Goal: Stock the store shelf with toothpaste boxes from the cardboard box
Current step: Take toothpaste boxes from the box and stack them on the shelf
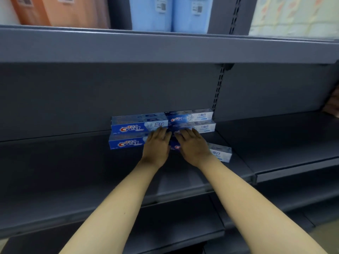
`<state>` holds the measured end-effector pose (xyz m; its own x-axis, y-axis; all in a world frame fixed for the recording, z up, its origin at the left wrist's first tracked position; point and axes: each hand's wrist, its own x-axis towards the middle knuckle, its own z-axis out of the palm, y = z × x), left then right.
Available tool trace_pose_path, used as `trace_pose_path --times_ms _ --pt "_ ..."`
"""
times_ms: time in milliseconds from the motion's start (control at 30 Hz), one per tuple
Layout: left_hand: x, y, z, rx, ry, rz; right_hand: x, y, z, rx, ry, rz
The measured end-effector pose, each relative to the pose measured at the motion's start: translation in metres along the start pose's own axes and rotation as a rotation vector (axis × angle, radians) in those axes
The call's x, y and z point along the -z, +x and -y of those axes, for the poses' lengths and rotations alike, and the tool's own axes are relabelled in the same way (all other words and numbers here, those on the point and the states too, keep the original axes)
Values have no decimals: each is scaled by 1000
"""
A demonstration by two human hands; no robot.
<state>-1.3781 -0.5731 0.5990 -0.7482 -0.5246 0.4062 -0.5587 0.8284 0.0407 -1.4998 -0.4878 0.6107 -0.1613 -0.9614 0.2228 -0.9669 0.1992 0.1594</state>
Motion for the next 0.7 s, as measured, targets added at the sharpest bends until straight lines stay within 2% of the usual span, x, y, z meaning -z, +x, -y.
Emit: trace_pose_path --times_ms 200,367,567,700 --pt "-10 13 -52 -99 45 164 -2 -37 -59 -12 -70 78" --pt "-13 25 -65 -47 74 53 -6 -40 -77 39 64 102" --pt "1 46 -77 6 189 13 -4 -18 -101 73 160 -34" --pt "6 70 -80 20 265 -94 3 4 -117 66 165 -110"
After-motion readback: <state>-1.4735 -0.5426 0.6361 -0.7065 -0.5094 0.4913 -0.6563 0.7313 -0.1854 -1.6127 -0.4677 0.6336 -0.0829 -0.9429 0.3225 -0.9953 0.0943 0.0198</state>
